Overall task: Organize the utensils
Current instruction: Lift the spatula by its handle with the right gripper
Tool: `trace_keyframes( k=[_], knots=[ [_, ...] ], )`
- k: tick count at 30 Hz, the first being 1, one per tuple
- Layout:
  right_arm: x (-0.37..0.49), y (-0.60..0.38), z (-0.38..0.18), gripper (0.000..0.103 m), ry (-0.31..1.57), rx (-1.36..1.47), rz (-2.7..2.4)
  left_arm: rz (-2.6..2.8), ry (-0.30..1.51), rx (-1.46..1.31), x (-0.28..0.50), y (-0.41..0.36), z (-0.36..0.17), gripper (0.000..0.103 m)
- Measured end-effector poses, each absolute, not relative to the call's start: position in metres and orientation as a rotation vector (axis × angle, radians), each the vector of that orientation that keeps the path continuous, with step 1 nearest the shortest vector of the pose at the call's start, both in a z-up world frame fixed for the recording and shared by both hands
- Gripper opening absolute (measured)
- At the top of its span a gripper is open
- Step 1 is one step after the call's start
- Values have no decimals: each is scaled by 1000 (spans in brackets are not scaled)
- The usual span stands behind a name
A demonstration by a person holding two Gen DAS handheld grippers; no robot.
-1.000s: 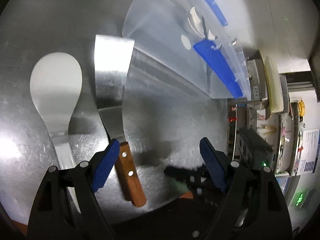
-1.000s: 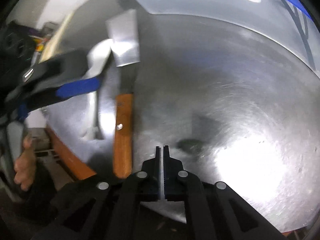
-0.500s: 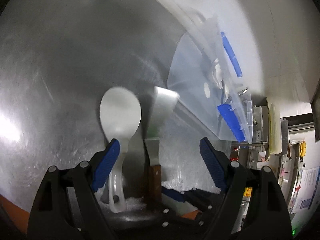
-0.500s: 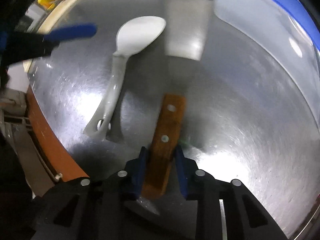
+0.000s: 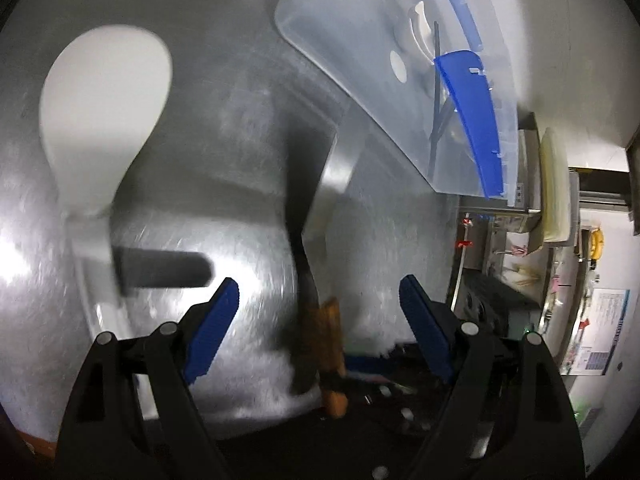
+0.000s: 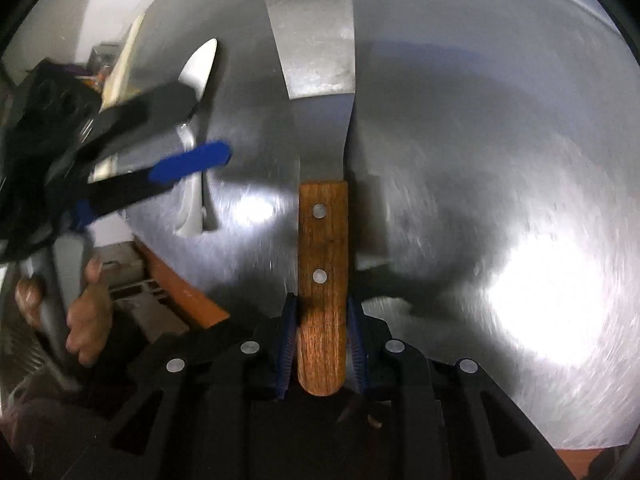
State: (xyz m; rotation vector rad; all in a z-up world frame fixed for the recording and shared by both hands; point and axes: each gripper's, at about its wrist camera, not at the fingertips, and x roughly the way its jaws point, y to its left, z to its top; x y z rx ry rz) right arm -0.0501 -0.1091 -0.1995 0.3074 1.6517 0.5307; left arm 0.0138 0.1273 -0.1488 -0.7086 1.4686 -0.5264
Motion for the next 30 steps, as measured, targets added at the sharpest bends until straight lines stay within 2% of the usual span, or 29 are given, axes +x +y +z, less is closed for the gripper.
trace_keyframes(
  k=[12,13,15,16,23,30],
  knots=[
    [-64,-135,-201,26,1662,332,624,-502,1374,-442,40,69,-145,77],
    [-64,-136,-201,26,1665,325,630,-498,1360,-430,40,68,-144,71],
    [-62,-139,-202,26,1669,316,637,-481,1358,-418,39,64,-146,46],
    [-63,-136,-203,26,1672,312,641,-477,1367,-432,39,65,-149,21],
    [-75,-123,-198,26,1653,310,685,-483,1328,-530,25,84,-136,13],
    [-64,-140,-119,26,1445,284,732,-619,1090,-503,31,85,-31,8]
  ],
)
